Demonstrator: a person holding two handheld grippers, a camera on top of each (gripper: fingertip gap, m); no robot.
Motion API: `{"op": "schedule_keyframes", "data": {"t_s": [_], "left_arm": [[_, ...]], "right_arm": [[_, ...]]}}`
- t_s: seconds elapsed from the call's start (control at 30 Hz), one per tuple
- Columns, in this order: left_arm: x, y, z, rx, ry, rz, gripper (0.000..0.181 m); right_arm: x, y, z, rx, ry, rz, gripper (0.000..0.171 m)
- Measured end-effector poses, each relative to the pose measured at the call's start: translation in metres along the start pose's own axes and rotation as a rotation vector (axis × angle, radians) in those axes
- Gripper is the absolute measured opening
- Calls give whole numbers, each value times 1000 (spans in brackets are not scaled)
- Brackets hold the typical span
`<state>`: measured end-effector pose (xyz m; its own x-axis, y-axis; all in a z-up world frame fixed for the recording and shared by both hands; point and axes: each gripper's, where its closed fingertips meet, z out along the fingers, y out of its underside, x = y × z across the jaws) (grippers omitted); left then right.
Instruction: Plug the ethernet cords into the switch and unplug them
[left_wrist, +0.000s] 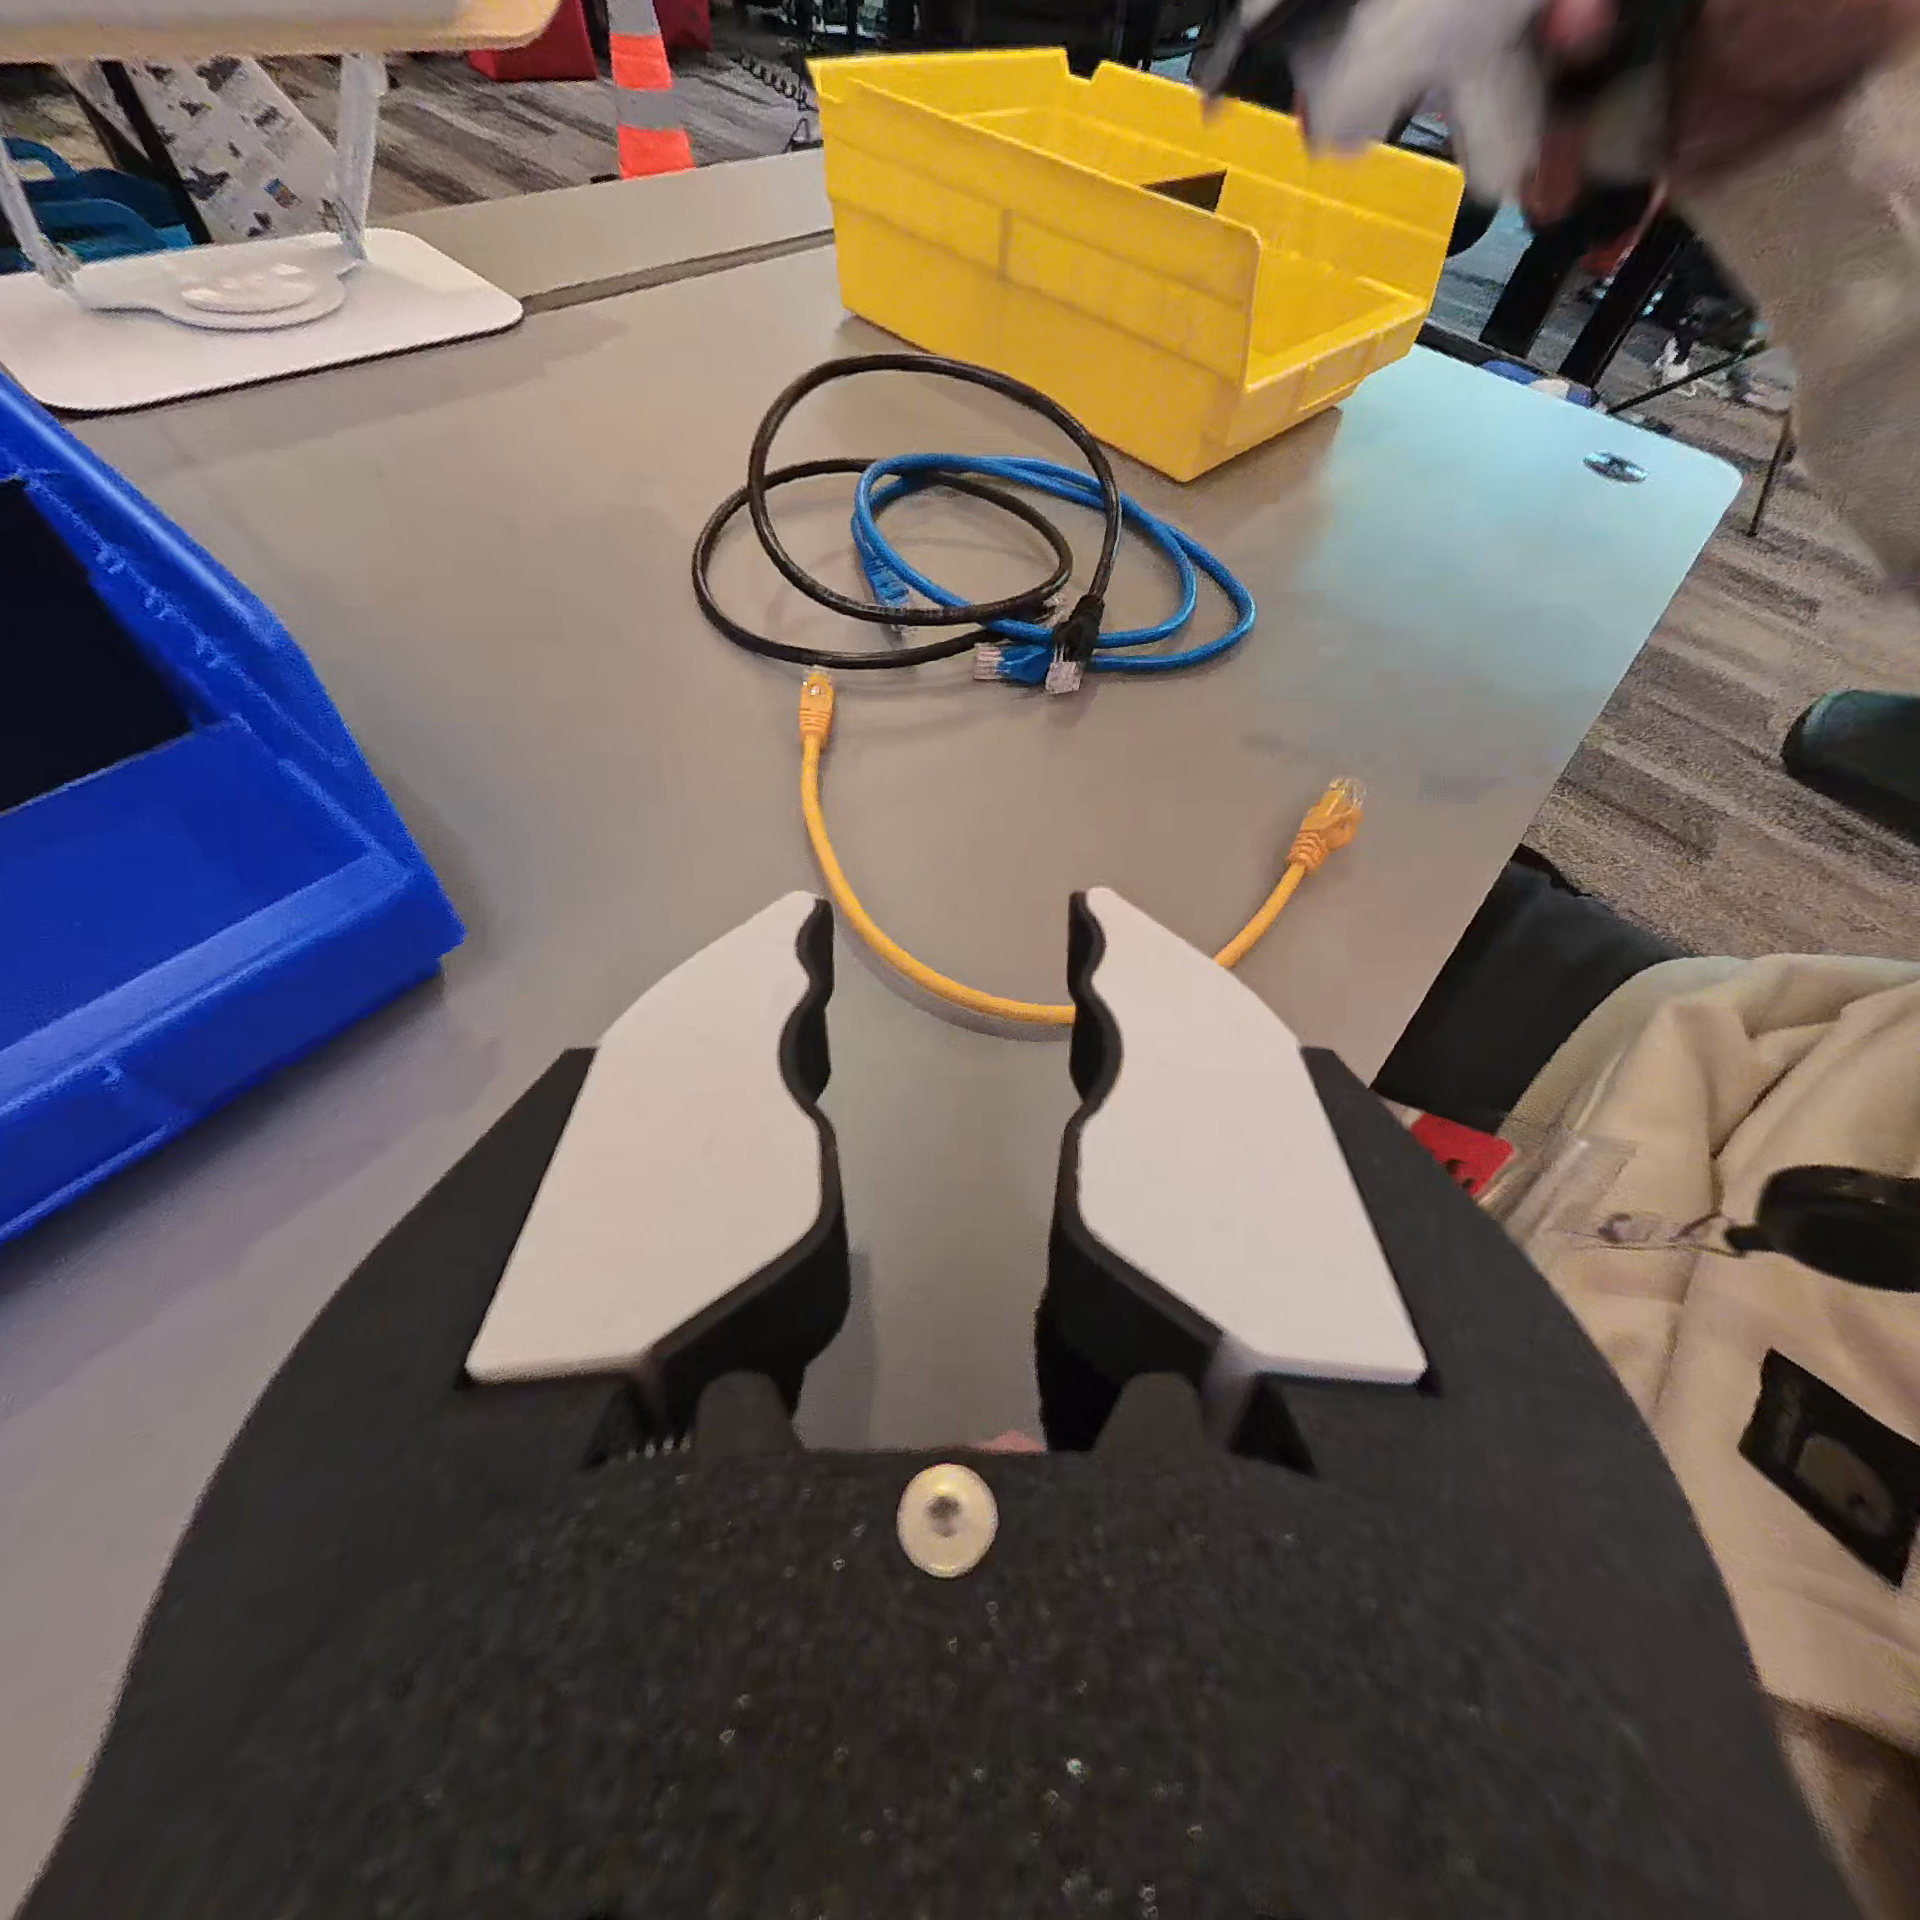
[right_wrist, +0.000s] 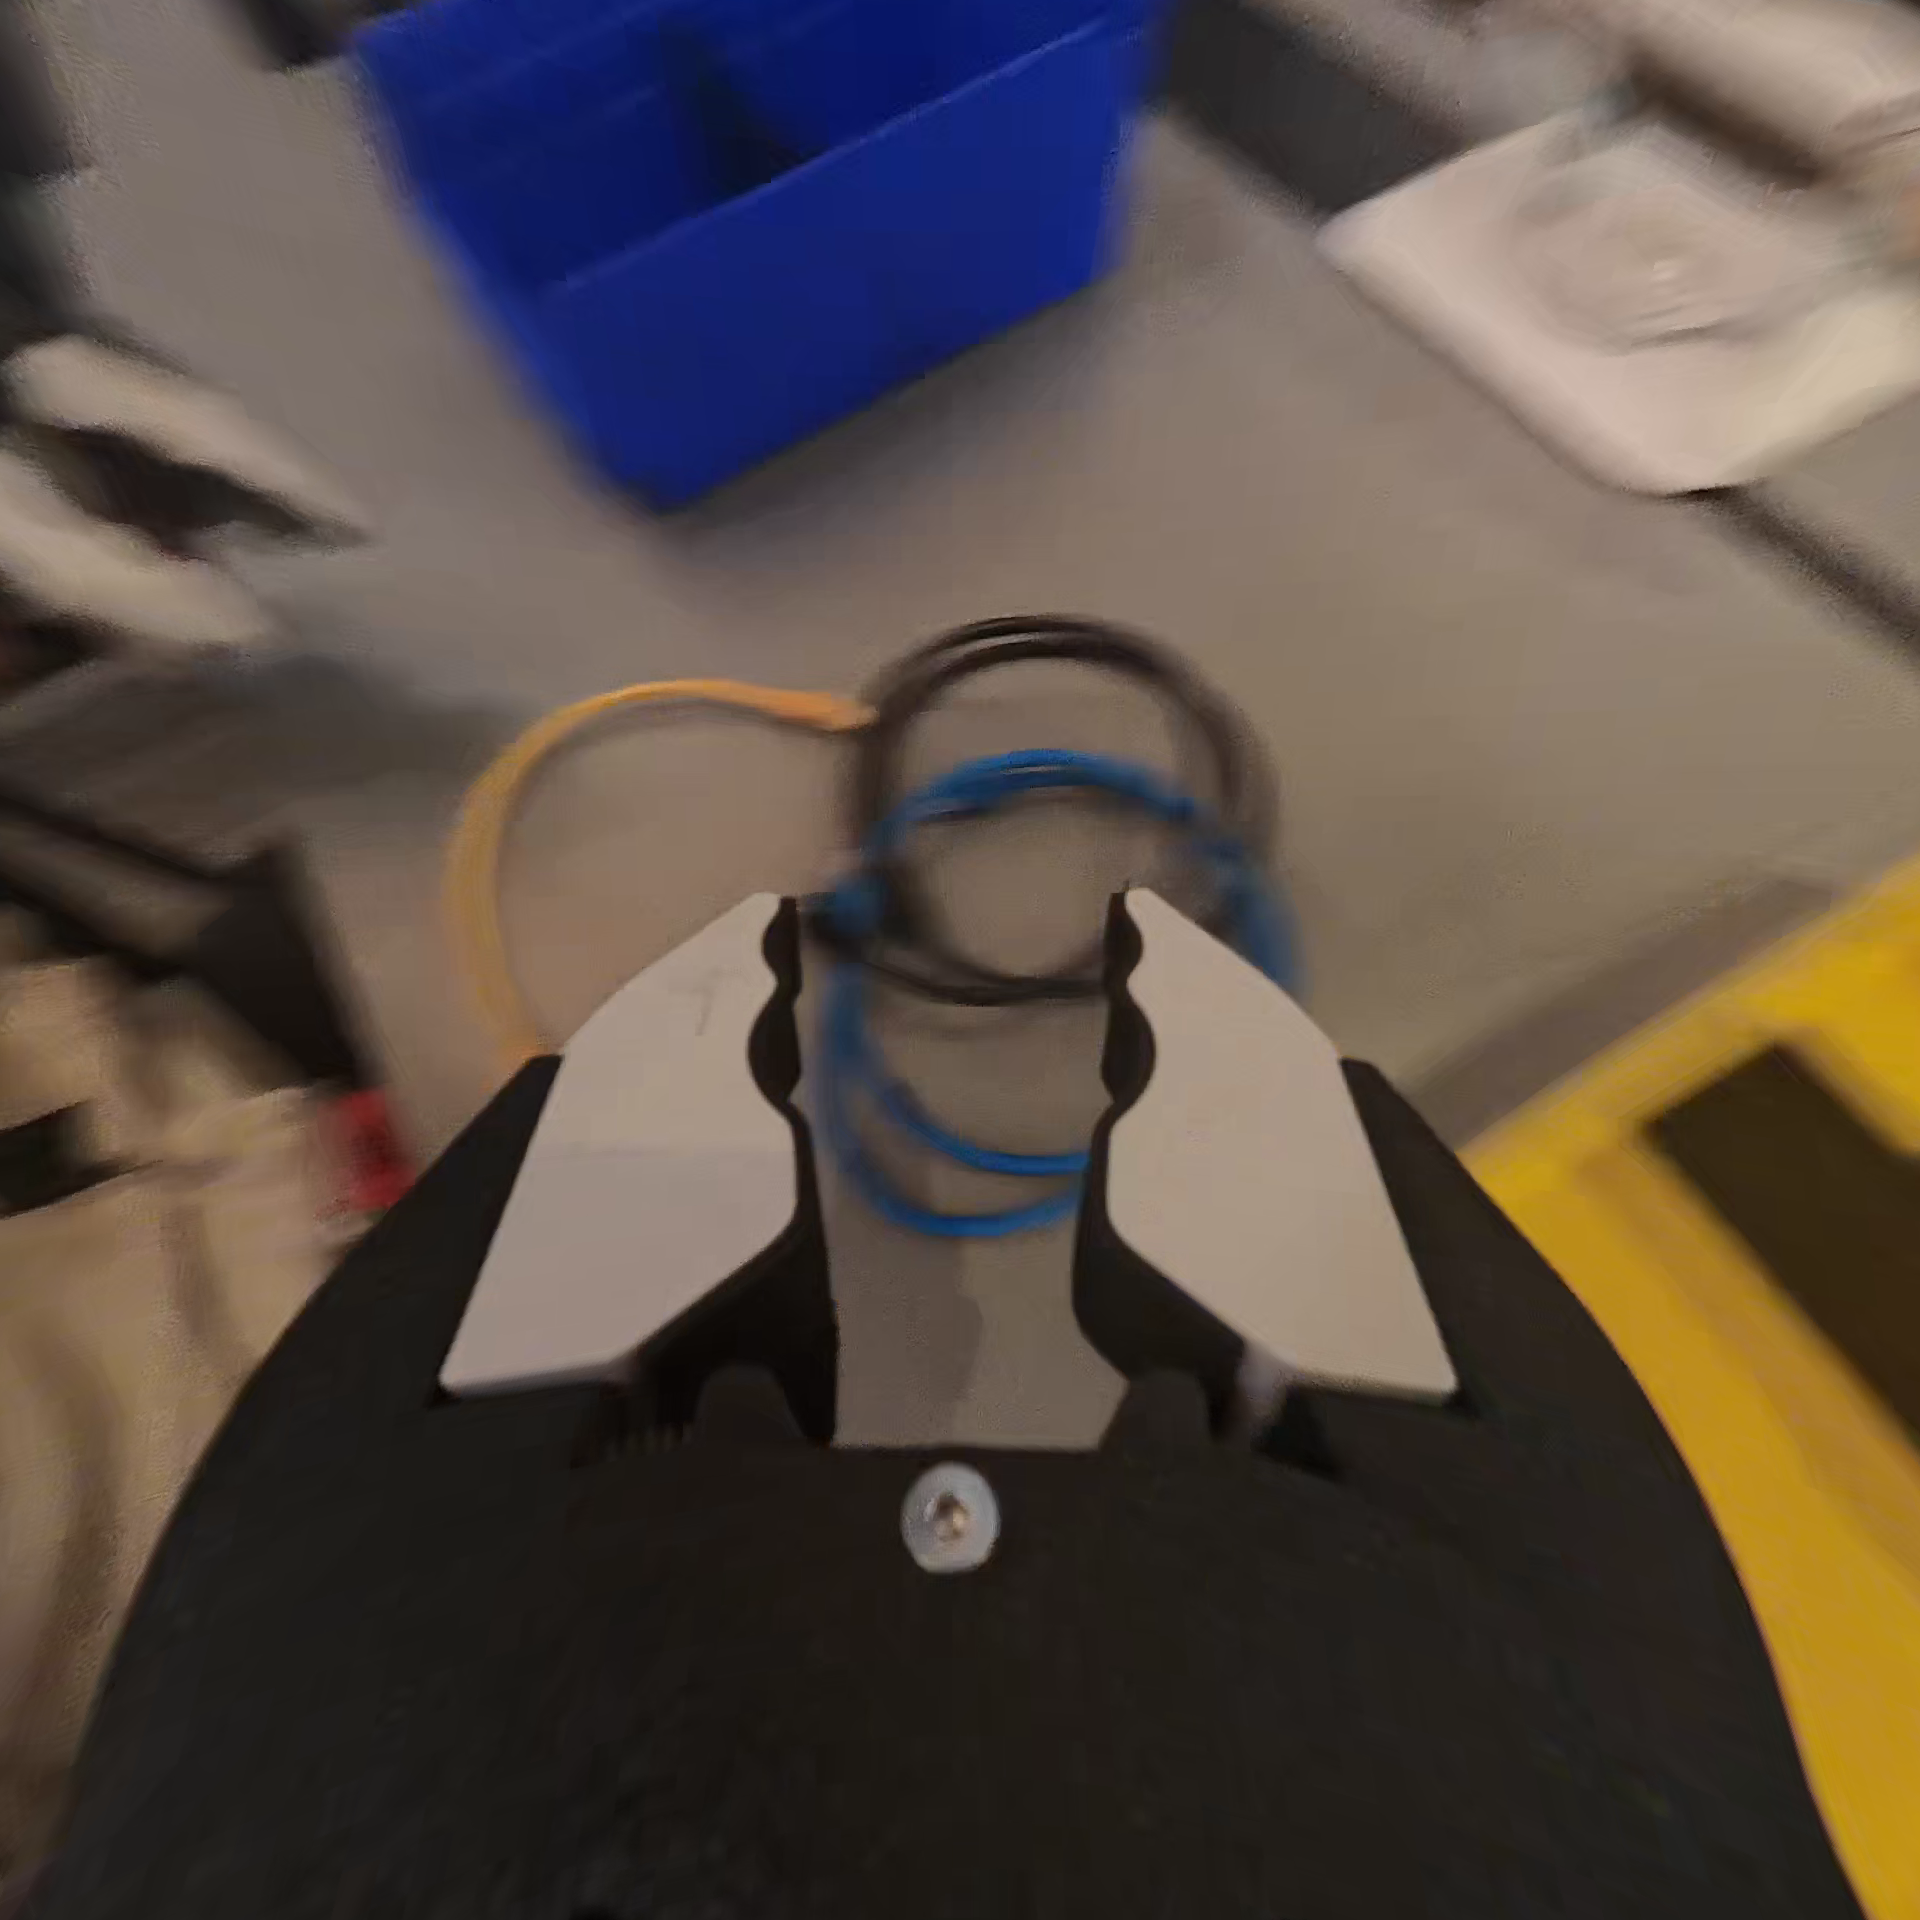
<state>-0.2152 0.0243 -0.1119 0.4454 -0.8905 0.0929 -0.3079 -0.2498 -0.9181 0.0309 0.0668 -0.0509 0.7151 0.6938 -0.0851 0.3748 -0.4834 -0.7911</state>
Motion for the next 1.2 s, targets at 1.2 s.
{"op": "schedule_keyframes", "data": {"t_s": [1.2], "left_arm": [[-3,19,4,-99,24,-14,36]], "right_arm": [[-10,9,-97,-301,410,-214,4]]}}
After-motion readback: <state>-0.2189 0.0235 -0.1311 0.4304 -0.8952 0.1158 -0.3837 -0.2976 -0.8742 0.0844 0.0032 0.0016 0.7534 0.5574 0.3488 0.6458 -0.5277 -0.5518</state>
